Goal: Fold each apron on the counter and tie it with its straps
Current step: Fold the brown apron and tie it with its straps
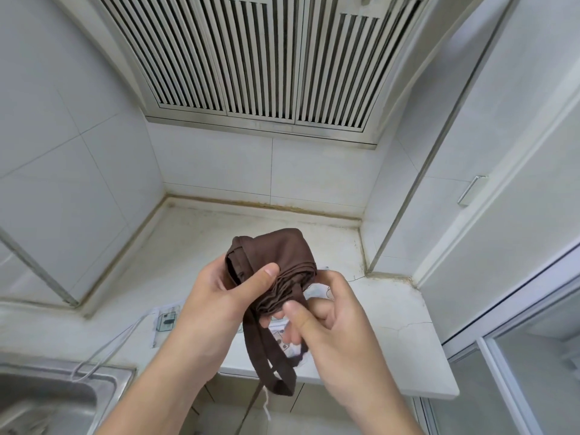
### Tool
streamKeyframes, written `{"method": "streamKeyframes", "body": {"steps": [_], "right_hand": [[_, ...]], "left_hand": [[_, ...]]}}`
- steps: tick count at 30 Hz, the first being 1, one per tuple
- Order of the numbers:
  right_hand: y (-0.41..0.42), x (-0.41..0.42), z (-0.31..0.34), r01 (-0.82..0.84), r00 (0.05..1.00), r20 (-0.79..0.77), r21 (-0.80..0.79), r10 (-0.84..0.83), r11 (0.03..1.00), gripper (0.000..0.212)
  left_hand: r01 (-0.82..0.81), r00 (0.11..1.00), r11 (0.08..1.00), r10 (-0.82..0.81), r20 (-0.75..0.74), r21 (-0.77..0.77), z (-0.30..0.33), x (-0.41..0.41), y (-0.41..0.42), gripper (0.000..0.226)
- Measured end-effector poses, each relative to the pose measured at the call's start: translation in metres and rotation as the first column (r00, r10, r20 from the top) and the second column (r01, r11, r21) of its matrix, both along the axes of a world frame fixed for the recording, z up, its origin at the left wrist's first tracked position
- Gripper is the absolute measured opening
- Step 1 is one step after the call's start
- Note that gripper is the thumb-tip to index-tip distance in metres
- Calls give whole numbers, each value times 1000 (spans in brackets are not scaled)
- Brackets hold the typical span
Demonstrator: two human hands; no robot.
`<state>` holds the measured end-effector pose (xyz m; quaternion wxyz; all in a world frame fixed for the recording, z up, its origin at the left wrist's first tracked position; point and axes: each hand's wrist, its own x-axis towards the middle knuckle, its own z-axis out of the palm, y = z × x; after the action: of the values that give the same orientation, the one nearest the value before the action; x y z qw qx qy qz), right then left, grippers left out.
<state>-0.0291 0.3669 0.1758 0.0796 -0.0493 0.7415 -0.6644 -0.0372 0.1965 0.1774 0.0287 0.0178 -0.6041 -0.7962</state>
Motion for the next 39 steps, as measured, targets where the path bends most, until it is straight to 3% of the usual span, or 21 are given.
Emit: {"method": "streamKeyframes", "body": {"steps": [2,6,8,12,14,21,25,29,34,36,39], "right_hand": [[5,1,-3,55,995,-86,14,-53,998,11],[15,1,-6,131,936,-331,5,-122,991,22],[18,1,-7,114,923,-370,10,-102,993,25],[13,8,-9,-142,987,-99,-208,124,968,25],[7,10,-14,-171,985,-12,-240,173,956,24],[5,11,-21,-143,989,17,-189,148,972,26],[3,8,-24,-199,973,85,-175,216,964,26],[10,-10,-20,-255,956,132,-52,260,965,15],[37,-56,11,-351,891,303,-9,337,936,33],[39,-66,36,-351,905,302,125,301,928,42],[29,-58,63,-252,967,119,346,224,904,42]], "left_hand": [[7,1000,999,-7,3,48,5,3,-2,19],[-15,999,995,12,36,100,9,6,-6,15],[-18,999,996,15,34,92,8,7,-5,17],[-44,998,994,39,54,104,8,9,-1,23],[-51,997,995,46,64,91,9,10,0,25],[44,989,989,-64,137,140,16,16,-3,29],[140,979,977,-161,122,163,17,21,-4,25],[367,909,914,-392,141,175,17,26,-10,22],[588,792,803,-546,273,-100,10,29,-17,10],[587,794,787,-511,330,-192,6,29,-11,4],[424,875,876,-332,351,-228,-2,25,0,7]]}}
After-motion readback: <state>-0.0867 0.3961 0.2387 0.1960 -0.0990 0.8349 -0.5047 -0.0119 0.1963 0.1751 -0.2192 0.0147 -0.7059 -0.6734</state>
